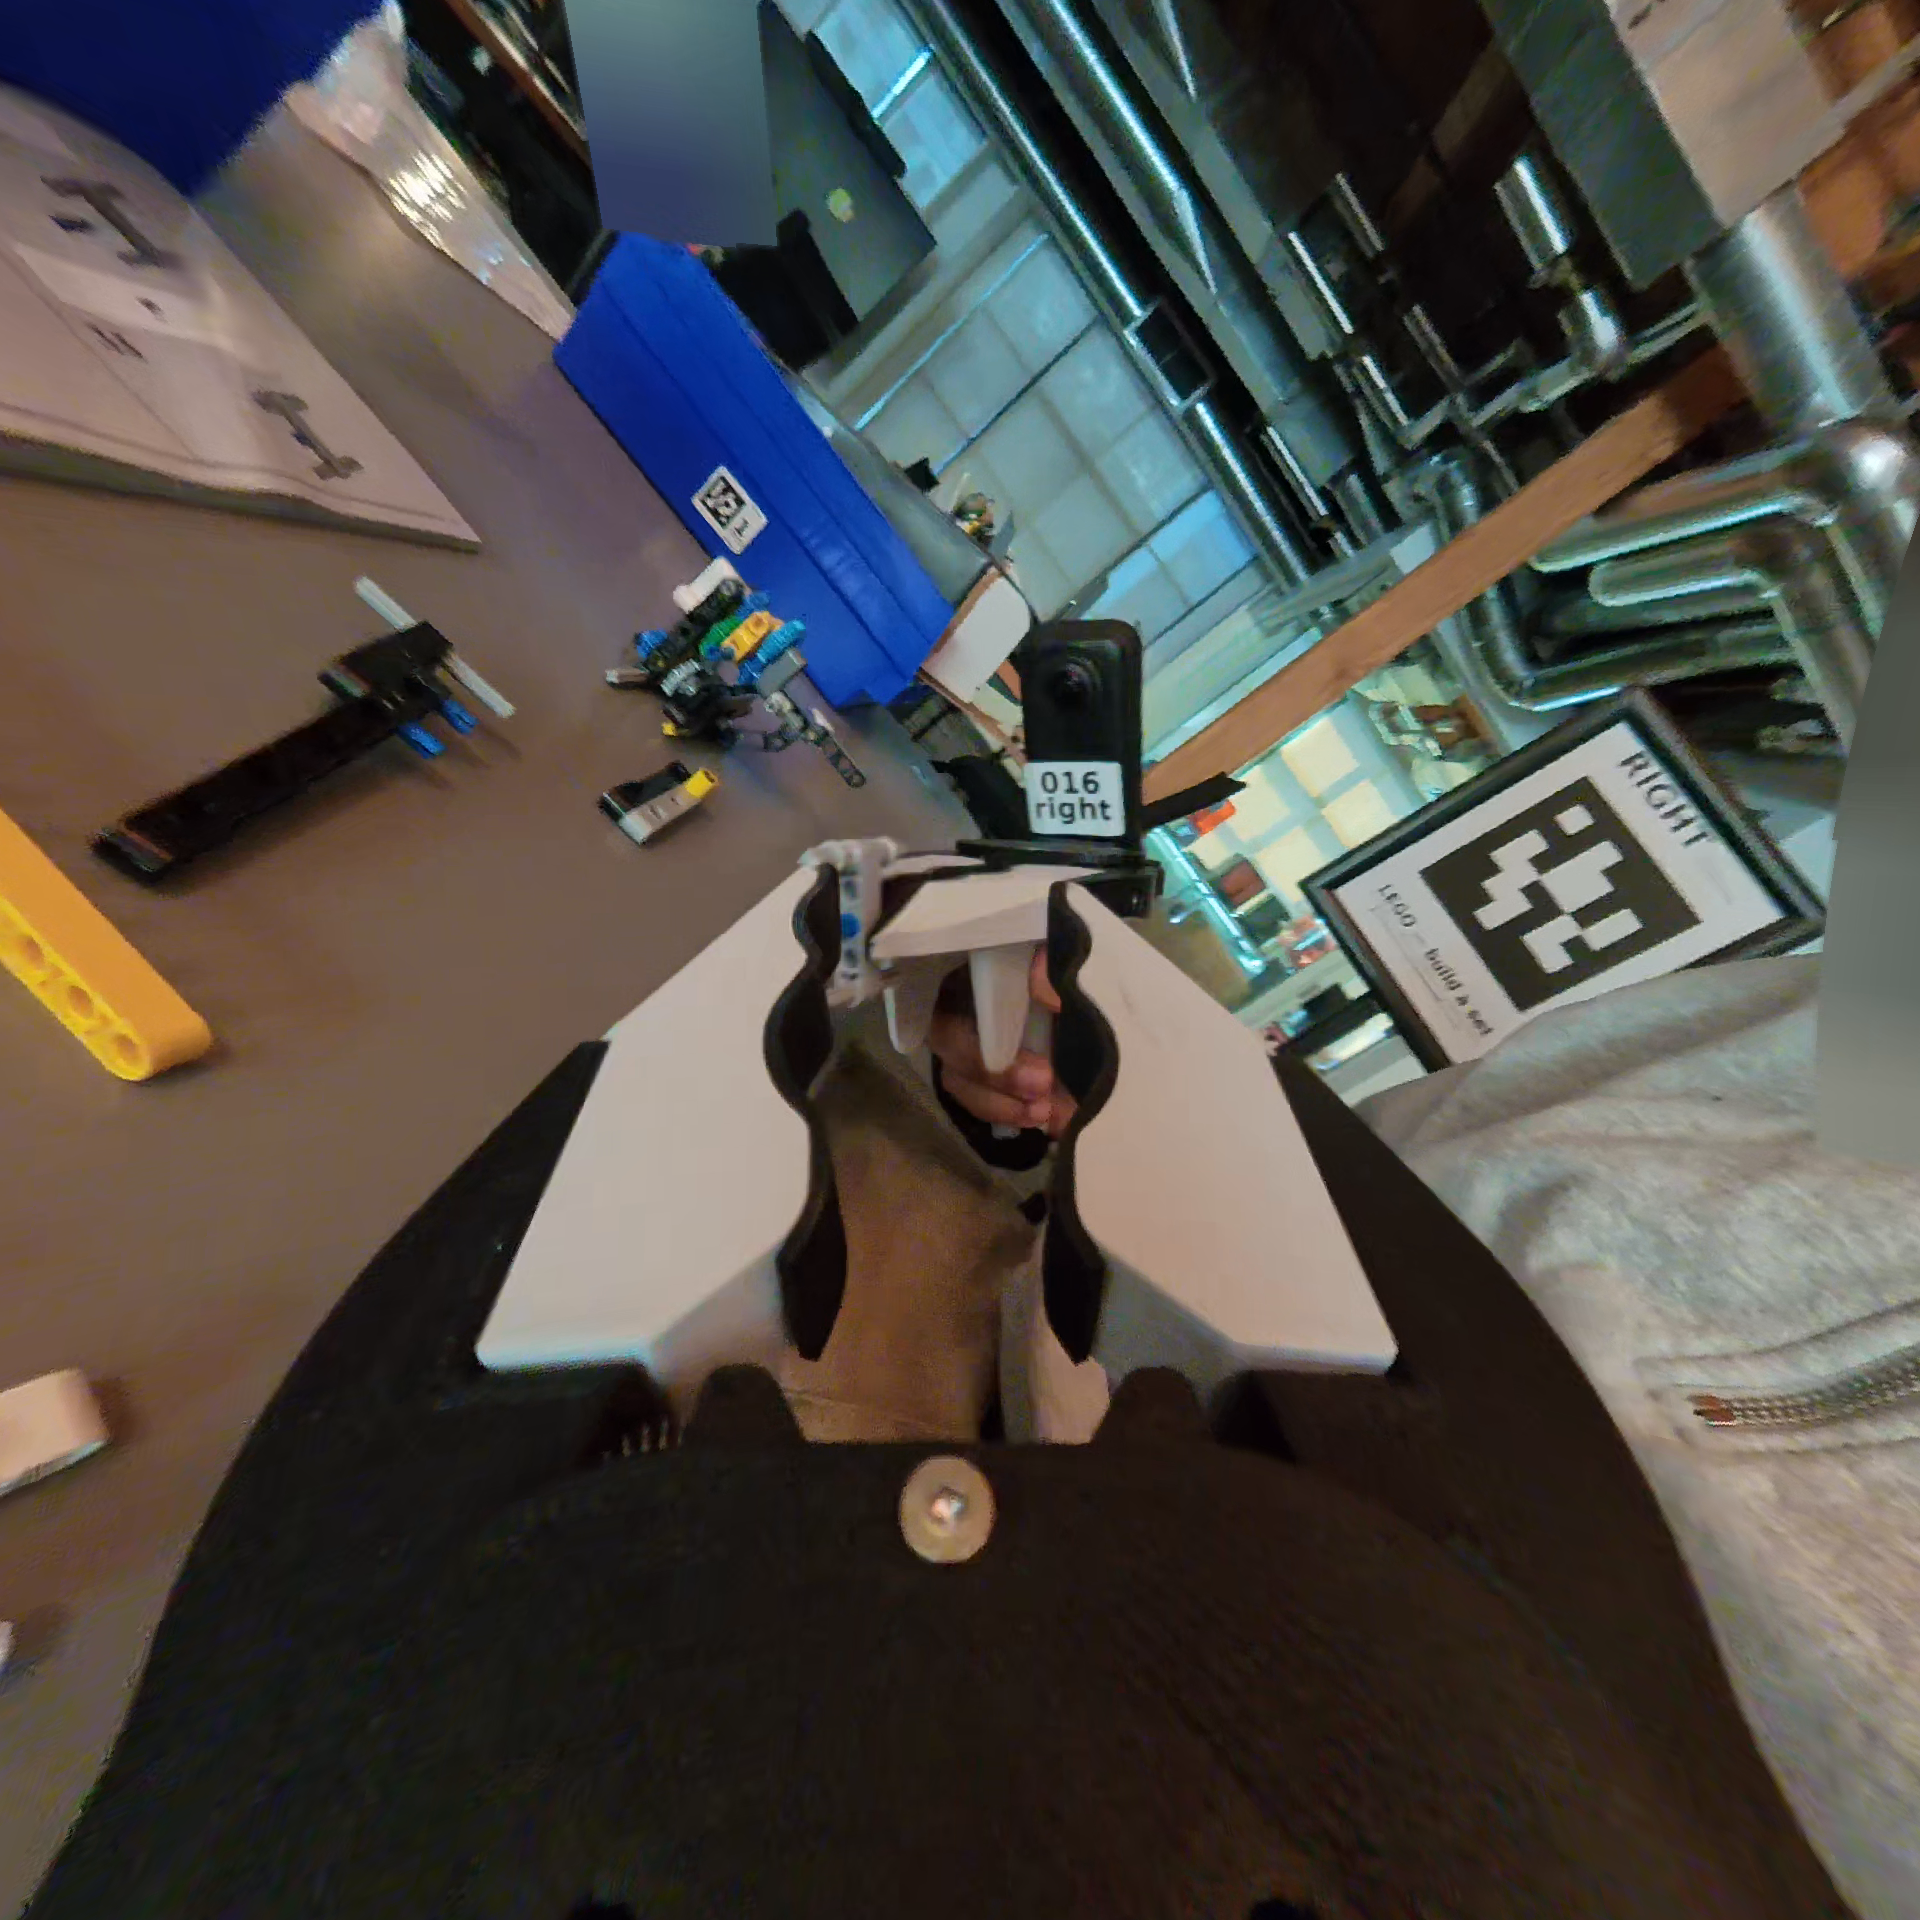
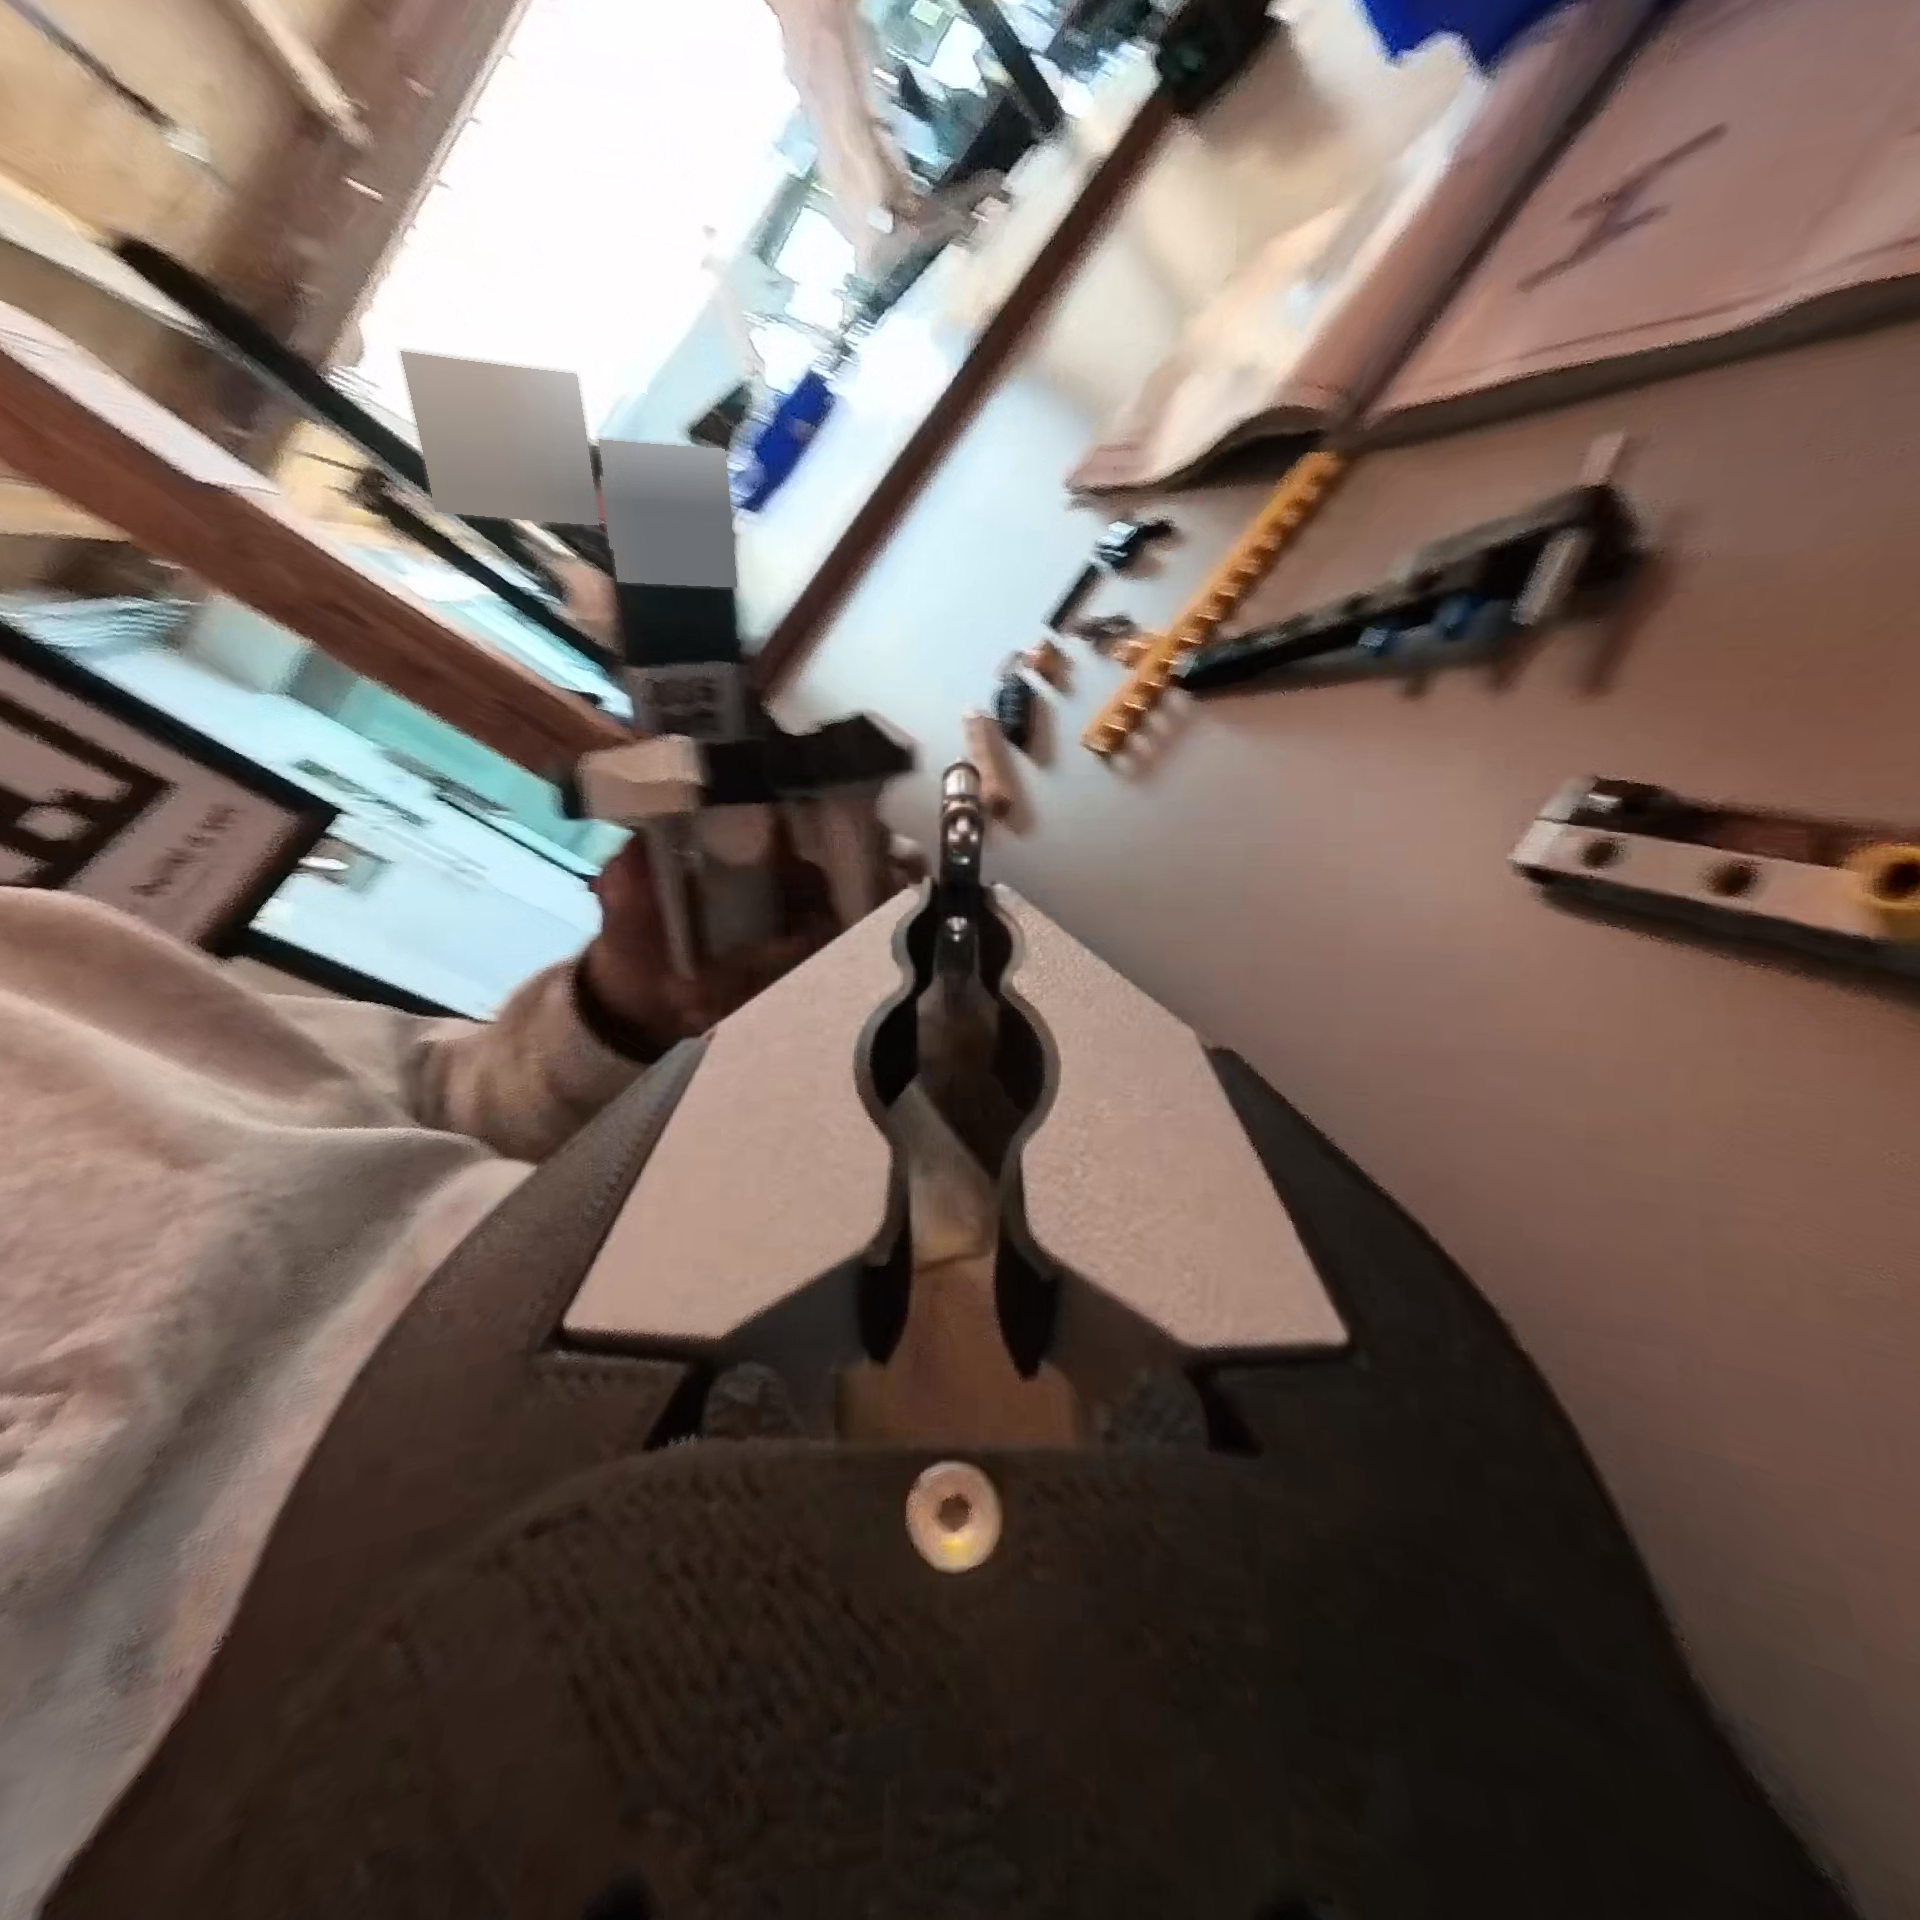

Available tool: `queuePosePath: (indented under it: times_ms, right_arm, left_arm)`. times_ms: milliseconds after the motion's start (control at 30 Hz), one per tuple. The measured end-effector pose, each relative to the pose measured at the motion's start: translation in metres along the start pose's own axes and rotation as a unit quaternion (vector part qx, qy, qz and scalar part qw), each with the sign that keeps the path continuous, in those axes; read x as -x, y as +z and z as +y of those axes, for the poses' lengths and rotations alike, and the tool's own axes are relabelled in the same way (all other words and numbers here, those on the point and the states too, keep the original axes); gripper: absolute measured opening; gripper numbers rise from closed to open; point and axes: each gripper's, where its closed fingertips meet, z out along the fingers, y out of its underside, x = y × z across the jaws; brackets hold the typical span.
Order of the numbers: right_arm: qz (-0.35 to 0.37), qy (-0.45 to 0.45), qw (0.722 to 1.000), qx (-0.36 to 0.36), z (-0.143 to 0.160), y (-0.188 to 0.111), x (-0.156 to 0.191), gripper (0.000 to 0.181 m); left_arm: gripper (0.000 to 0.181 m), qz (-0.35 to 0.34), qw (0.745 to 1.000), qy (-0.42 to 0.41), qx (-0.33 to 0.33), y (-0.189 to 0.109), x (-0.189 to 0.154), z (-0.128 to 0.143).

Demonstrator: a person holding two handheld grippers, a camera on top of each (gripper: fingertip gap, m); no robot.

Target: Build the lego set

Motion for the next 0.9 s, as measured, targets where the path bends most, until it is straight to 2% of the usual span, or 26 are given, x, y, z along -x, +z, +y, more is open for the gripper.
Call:
queuePosePath:
  times_ms: [100, 233, 600, 900]
  right_arm:
    - [0.083, -0.027, 0.996, 0.032, 0.006, -0.004, -0.025, 0.006]
    - [0.130, -0.037, 0.989, 0.053, 0.012, -0.005, -0.041, 0.006]
    - [0.152, -0.037, 0.987, 0.040, 0.004, -0.012, -0.051, 0.006]
    - [0.137, -0.026, 0.989, 0.039, 0.005, -0.011, -0.048, 0.007]
  left_arm:
    - [0.036, -0.017, 0.999, 0.038, -0.004, -0.002, 0.000, -0.004]
    - [0.035, -0.028, 0.997, 0.074, 0.007, -0.001, -0.001, -0.002]
    - [0.032, -0.026, 0.996, 0.078, 0.018, 0.000, -0.002, 0.002]
    - [0.032, -0.022, 0.997, 0.073, 0.025, 0.002, -0.003, 0.006]
